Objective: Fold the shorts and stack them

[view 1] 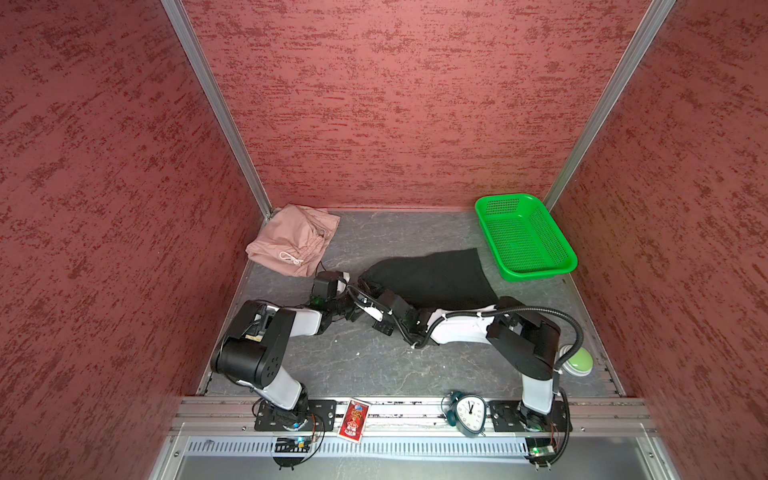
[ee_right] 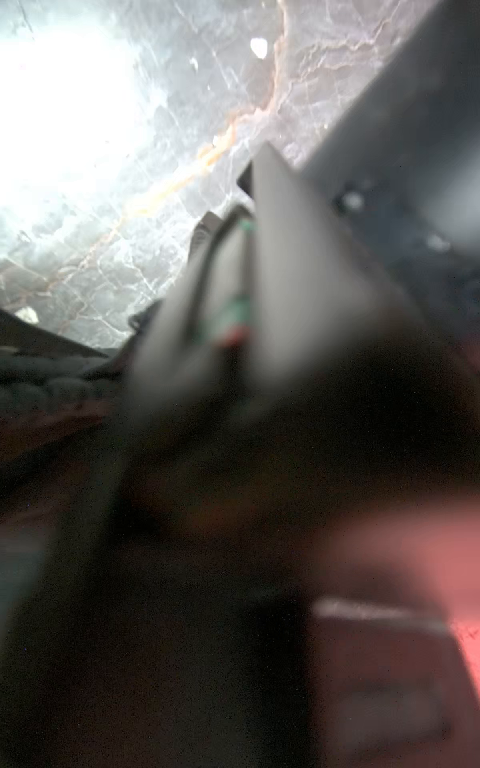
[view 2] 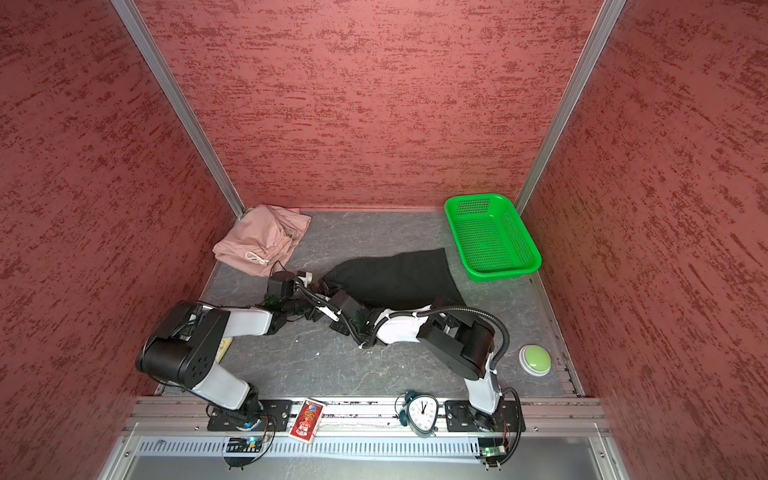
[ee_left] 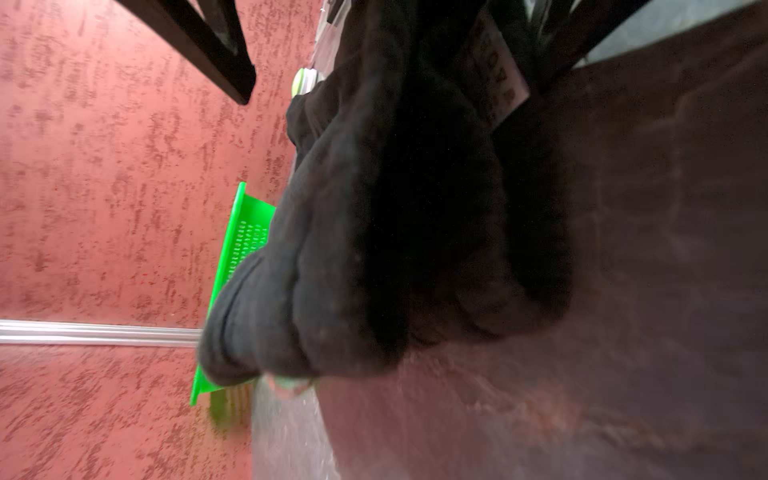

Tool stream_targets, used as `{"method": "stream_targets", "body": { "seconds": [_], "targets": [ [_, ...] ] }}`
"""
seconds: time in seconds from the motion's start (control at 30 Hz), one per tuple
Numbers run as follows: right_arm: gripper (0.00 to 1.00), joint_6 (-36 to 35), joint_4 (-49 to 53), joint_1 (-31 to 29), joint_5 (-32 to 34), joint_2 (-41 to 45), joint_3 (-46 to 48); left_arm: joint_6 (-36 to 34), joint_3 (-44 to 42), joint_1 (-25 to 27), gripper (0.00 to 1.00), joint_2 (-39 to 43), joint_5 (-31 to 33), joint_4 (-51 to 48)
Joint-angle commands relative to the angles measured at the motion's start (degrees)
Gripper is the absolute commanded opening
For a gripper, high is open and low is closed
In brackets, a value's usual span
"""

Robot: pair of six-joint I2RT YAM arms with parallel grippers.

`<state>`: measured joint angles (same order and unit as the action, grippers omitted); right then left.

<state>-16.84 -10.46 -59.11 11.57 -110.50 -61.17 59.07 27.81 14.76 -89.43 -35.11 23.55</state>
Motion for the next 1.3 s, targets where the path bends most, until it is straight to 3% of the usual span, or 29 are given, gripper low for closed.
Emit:
{"method": "stream_targets", "body": {
  "seconds": [0.0, 0.33, 0.43, 0.53, 0.57, 0.67, 0.8, 0.93, 1.1, 1.27],
  "targets": [
    [0.0, 0.62, -3.16, 0.14, -0.4, 1.95, 0.34, -2.9, -0.09, 1.23, 0.99, 4.1, 1.84, -9.03],
    [0.0, 1.87, -5.71, 0.23, -2.71, 3.5, 1.13, -4.96, -0.88, 1.32, 0.97, 1.97, 2.29, -1.97],
    [0.0, 3.42, -6.61, 0.23, -4.3, 5.25, 2.41, -5.37, -0.13, 1.41, 0.85, 0.5, 0.82, -0.95],
    [0.0, 4.42, -7.08, 0.14, -5.75, 6.55, 3.32, -5.7, -0.07, 1.32, 0.64, 1.14, 1.1, -2.07],
    [0.03, 4.51, -6.84, 0.05, -6.01, 6.69, 3.32, -6.04, 0.04, 1.32, 0.55, 1.71, 1.54, -3.15],
    [0.46, 4.92, -6.09, -0.13, -6.88, 8.26, 3.76, -8.41, 1.68, 1.15, 0.28, 3.51, 2.84, -8.5],
    [0.75, 7.92, -4.97, -0.13, -8.72, 14.04, 5.7, -14.03, 5.96, 1.01, 0.09, 5.45, 4.65, -19.19],
    [0.82, 15.39, -2.54, 3.01, -14.29, 21.96, 8.24, -19.77, 10.92, 0.08, 0.04, 7.03, 5.1, -29.57],
    [0.82, 22.95, 4.53, 12.67, -20.37, 29.07, 9.74, -31.25, 19.47, -4.7, 0.01, 9.42, 4.82, -49.33],
    [0.75, 24.07, 8.17, 16.47, -21.89, 28.33, 9.53, -38.75, 28.54, -9.65, 0.01, 10.65, 5.62, -64.42]
  ]
}}
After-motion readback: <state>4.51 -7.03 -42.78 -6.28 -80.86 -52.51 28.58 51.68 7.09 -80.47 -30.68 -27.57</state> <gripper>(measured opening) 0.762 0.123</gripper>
